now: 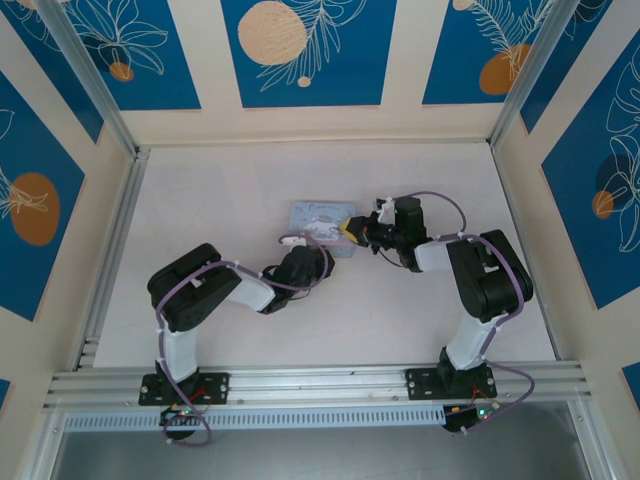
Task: Unlock the padlock with the key
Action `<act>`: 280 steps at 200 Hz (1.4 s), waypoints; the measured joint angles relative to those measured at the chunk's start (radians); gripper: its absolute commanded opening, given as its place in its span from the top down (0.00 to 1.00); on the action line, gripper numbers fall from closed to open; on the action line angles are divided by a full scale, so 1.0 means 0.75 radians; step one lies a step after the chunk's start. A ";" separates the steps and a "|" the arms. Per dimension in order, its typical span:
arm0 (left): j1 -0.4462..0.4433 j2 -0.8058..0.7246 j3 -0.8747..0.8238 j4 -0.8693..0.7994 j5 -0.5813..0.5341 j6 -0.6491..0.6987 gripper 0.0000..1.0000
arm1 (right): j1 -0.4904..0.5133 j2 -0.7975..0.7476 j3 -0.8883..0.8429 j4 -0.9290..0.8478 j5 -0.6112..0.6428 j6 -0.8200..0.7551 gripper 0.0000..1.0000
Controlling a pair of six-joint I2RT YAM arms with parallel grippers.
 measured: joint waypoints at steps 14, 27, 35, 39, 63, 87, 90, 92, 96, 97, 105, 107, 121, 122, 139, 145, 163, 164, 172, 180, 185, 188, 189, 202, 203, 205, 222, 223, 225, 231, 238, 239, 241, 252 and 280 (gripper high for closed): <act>-0.001 0.000 0.000 -0.003 0.001 0.000 0.85 | -0.007 -0.001 0.000 -0.004 -0.005 0.001 1.00; -0.001 -0.001 0.002 -0.008 0.001 0.002 0.89 | -0.011 -0.006 0.000 -0.013 -0.008 0.001 1.00; -0.001 -0.004 0.005 -0.017 0.001 0.005 0.90 | -0.013 -0.015 0.000 -0.030 -0.009 0.001 1.00; -0.001 -0.006 0.008 -0.023 0.001 0.004 0.92 | -0.014 -0.023 -0.001 -0.040 -0.008 0.001 1.00; -0.001 -0.034 0.024 -0.102 0.012 0.005 0.98 | -0.018 -0.103 -0.003 -0.095 -0.009 0.005 1.00; -0.001 -0.086 0.045 -0.235 0.048 0.011 1.00 | -0.018 -0.248 -0.012 -0.142 -0.006 0.005 1.00; -0.001 -0.094 0.048 -0.251 0.053 0.011 1.00 | -0.018 -0.265 -0.014 -0.147 -0.008 0.005 1.00; -0.001 -0.098 0.050 -0.264 0.058 0.011 1.00 | -0.018 -0.279 -0.015 -0.151 -0.007 0.004 1.00; 0.001 -0.108 0.054 -0.284 0.067 0.012 1.00 | -0.018 -0.299 -0.018 -0.156 -0.007 0.004 1.00; 0.001 -0.112 0.055 -0.292 0.071 0.013 1.00 | -0.018 -0.308 -0.020 -0.158 -0.007 0.004 1.00; 0.004 -0.130 0.066 -0.336 0.091 0.015 1.00 | -0.018 -0.352 -0.030 -0.172 -0.004 0.004 1.00; 0.006 -0.135 0.069 -0.348 0.098 0.014 1.00 | -0.018 -0.364 -0.033 -0.174 -0.002 0.004 1.00; 0.022 -0.159 0.106 -0.436 0.153 0.018 1.00 | -0.012 -0.434 -0.074 -0.186 0.001 0.005 1.00; 0.023 -0.159 0.109 -0.441 0.156 0.019 1.00 | -0.011 -0.437 -0.077 -0.186 0.001 0.005 1.00; 0.049 -0.175 0.157 -0.516 0.240 0.032 1.00 | 0.005 -0.506 -0.165 -0.192 0.009 0.015 1.00; 0.061 -0.182 0.164 -0.525 0.266 0.037 1.00 | 0.014 -0.524 -0.200 -0.193 0.012 0.021 1.00; 0.101 -0.204 0.174 -0.563 0.349 0.045 1.00 | 0.060 -0.572 -0.314 -0.202 0.036 0.043 1.00; 0.103 -0.205 0.175 -0.564 0.352 0.045 1.00 | 0.062 -0.574 -0.318 -0.202 0.036 0.044 1.00; 0.119 -0.216 0.175 -0.578 0.386 0.048 1.00 | 0.084 -0.597 -0.366 -0.210 0.050 0.055 1.00; 0.134 -0.226 0.175 -0.592 0.418 0.050 1.00 | 0.106 -0.620 -0.406 -0.215 0.069 0.060 1.00; 0.142 -0.231 0.175 -0.600 0.436 0.052 1.00 | 0.119 -0.634 -0.428 -0.218 0.078 0.066 1.00; 0.146 -0.235 0.175 -0.605 0.447 0.055 1.00 | 0.126 -0.640 -0.439 -0.218 0.085 0.067 1.00; 0.148 -0.237 0.175 -0.607 0.449 0.055 1.00 | 0.128 -0.642 -0.442 -0.219 0.086 0.067 1.00; 0.163 -0.254 0.175 -0.630 0.490 0.066 1.00 | 0.153 -0.667 -0.481 -0.211 0.111 0.081 1.00; 0.165 -0.256 0.175 -0.632 0.493 0.066 1.00 | 0.155 -0.668 -0.484 -0.210 0.115 0.081 1.00; 0.166 -0.259 0.175 -0.634 0.498 0.068 1.00 | 0.157 -0.670 -0.488 -0.209 0.117 0.084 1.00; 0.182 -0.282 0.174 -0.649 0.542 0.075 1.00 | 0.169 -0.673 -0.516 -0.192 0.155 0.103 1.00; 0.182 -0.282 0.174 -0.649 0.543 0.075 1.00 | 0.169 -0.673 -0.517 -0.191 0.156 0.104 1.00; 0.184 -0.286 0.174 -0.647 0.548 0.075 1.00 | 0.170 -0.672 -0.519 -0.189 0.160 0.105 1.00; 0.189 -0.292 0.174 -0.646 0.563 0.074 1.00 | 0.172 -0.670 -0.522 -0.183 0.170 0.115 1.00; 0.196 -0.299 0.173 -0.640 0.578 0.072 1.00 | 0.175 -0.662 -0.522 -0.166 0.176 0.123 1.00; 0.197 -0.300 0.172 -0.636 0.583 0.069 1.00 | 0.175 -0.661 -0.522 -0.164 0.178 0.124 1.00; 0.200 -0.302 0.170 -0.633 0.588 0.069 1.00 | 0.175 -0.657 -0.522 -0.155 0.180 0.125 1.00; 0.213 -0.311 0.161 -0.608 0.612 0.054 1.00 | 0.177 -0.636 -0.522 -0.116 0.192 0.143 1.00; 0.241 -0.326 0.139 -0.566 0.663 0.002 1.00 | 0.184 -0.577 -0.522 -0.016 0.234 0.209 1.00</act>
